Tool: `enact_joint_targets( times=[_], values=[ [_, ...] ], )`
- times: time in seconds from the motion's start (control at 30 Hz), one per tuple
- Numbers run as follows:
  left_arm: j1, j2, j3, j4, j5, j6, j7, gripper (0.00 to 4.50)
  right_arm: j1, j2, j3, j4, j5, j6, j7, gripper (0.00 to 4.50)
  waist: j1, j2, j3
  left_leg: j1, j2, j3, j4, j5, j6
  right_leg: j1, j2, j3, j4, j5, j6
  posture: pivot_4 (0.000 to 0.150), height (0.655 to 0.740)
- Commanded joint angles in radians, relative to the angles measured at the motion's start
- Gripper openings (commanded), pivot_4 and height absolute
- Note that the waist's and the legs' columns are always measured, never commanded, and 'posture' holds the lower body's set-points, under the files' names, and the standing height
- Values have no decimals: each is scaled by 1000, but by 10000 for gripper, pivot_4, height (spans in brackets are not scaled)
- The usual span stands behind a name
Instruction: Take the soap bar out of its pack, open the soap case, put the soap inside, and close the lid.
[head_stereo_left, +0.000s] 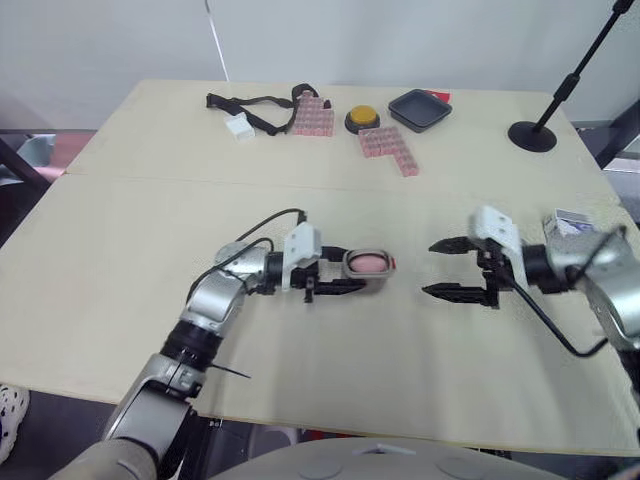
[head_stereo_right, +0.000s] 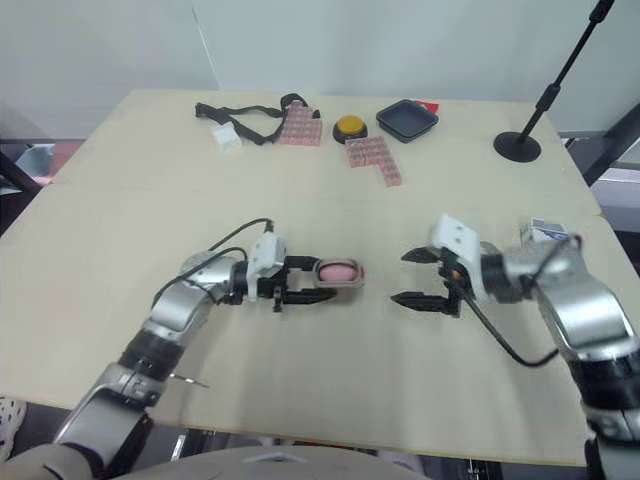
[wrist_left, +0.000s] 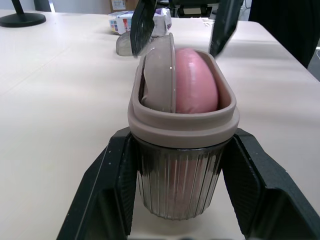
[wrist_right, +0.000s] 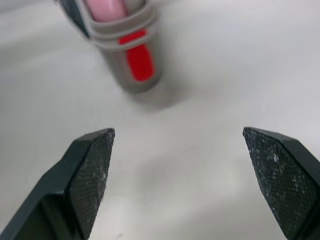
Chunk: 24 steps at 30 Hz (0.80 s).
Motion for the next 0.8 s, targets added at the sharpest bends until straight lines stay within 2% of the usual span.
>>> enact_joint_targets(
  times=[0.03,0.2,0.4,0.53,0.73,0.8],
  values=[
    [17,3,39,-55,-53,-33,-18,19252,122,68,-135,10,53,-221,0,44014,-6,0,0,-1,0,0,0,0,0,0,0,0,0,0,0,1500,7400],
    [19,1,51,-18,-43,-82,-31,19252,277,138,-137,67,21,-411,-10,44014,-28,0,0,1,0,0,0,0,1,0,0,-1,-2,0,0,1500,7400],
    [0,-5,49,6,-36,-112,-39,19252,298,152,-134,62,25,-444,-91,44014,-61,0,0,3,-1,-1,0,1,3,2,-1,-1,-3,0,0,1500,7400],
    [2,-3,40,5,-24,-129,-42,19252,358,124,-248,33,69,-413,-162,44014,-55,0,0,3,-1,-2,-2,1,3,4,-2,-3,-5,0,0,1500,7400],
    [15,-9,37,-7,-12,-140,-20,19252,514,98,-542,14,140,-342,-277,44014,-51,1,-1,3,-4,-3,-5,0,6,8,-6,-6,-12,0,0,1500,7400],
    [16,-16,39,-7,-14,-143,-11,19252,558,100,-592,19,143,-334,-294,44014,-52,1,-1,3,-4,-3,-6,-2,9,9,-6,-8,-14,0,0,1500,7400]
  ],
)
